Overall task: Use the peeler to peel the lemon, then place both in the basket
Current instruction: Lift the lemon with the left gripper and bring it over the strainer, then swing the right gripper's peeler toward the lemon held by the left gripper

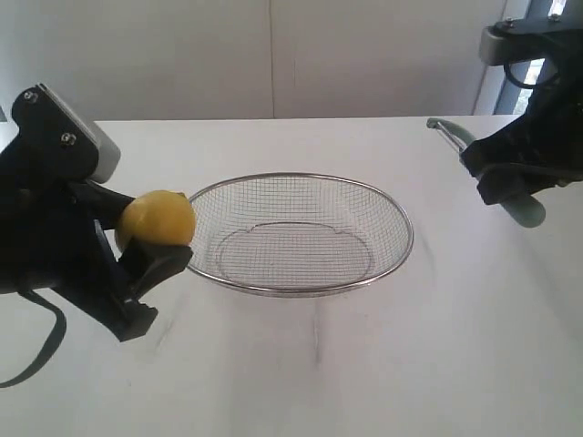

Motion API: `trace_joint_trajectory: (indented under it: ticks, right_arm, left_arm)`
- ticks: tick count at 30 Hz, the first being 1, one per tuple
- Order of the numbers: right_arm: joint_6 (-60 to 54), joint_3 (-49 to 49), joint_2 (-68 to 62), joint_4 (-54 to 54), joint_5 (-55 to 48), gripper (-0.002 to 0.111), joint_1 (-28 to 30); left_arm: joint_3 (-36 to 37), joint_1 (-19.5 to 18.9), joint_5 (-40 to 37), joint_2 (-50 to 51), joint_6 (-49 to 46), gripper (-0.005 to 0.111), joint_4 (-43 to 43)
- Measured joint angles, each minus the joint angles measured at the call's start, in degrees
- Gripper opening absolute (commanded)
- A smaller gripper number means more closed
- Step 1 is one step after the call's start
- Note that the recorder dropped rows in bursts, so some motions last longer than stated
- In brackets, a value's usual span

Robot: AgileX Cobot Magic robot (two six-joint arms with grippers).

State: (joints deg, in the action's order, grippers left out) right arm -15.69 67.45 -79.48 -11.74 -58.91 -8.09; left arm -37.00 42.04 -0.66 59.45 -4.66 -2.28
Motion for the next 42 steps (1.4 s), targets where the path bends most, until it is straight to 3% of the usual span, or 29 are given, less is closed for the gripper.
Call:
trace_joint_trajectory:
  ticks: [29, 42]
  right_arm:
    - [0.0, 0.0, 0.0, 0.0, 0.6, 0.003, 0.0]
    - [2.4, 0.0, 0.0, -1.6, 10.1, 0.003, 0.0]
  left_arm:
    - [0.0, 0.0, 4.7, 0.1, 3.0, 0.000, 0.0]
    - [0.0, 0.0, 5.1, 0.1, 3.0, 0.000, 0.0]
